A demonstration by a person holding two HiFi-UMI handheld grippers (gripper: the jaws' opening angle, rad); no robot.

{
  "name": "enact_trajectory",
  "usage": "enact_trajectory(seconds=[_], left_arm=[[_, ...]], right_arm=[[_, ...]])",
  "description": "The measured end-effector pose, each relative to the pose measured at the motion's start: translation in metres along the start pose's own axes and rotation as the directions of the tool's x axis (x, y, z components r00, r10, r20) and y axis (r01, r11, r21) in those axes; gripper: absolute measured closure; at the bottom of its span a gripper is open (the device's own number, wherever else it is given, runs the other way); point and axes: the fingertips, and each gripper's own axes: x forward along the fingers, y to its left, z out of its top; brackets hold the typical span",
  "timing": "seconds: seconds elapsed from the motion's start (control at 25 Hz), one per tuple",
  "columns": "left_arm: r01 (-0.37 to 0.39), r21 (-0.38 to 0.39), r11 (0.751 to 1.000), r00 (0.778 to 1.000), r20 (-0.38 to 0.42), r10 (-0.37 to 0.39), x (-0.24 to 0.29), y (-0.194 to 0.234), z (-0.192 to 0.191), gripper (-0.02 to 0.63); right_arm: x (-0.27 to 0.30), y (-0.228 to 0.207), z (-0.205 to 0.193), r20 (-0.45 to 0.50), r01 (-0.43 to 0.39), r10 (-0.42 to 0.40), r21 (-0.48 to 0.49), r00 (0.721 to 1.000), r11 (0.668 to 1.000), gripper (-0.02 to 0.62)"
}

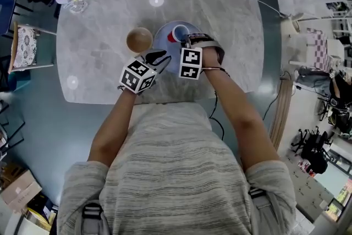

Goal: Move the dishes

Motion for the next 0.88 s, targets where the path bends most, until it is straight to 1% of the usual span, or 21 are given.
enact_trajectory(seconds=[0.12, 0.24, 0.48, 0.68, 0.88], left_arm=[[-0.015, -0.015, 1.0, 1.0, 0.004, 0.016, -0.009, 0.008, -0.005, 0.505], [-0.026, -0.025, 0.999, 1.0, 0.007, 0.026, -0.016, 0.014, -0.007, 0.505], [-0.032, -0.032, 0.999, 0.999, 0.009, 0.032, -0.025, 0.019, -0.014, 0.505], [-0.028, -0.032, 0.999, 1.0, 0.006, 0.028, -0.029, 0.019, -0.017, 0.505], [-0.025, -0.033, 0.999, 1.0, 0.001, 0.025, -0.032, 0.019, -0.02, 0.505]], right_arm=[[0.003, 0.009, 0.016, -0.011, -0.006, 0.005, -0.098, 1.0, 0.995, 0.549], [0.005, 0.018, 0.025, -0.025, -0.008, 0.004, -0.175, 1.0, 0.985, 0.549], [0.011, 0.027, 0.03, -0.079, 0.006, -0.034, -0.323, 0.996, 0.946, 0.549], [0.014, 0.034, 0.033, -0.095, 0.015, -0.056, -0.392, 0.994, 0.92, 0.549], [0.013, 0.037, 0.038, -0.087, 0.034, -0.074, -0.397, 0.993, 0.917, 0.546]])
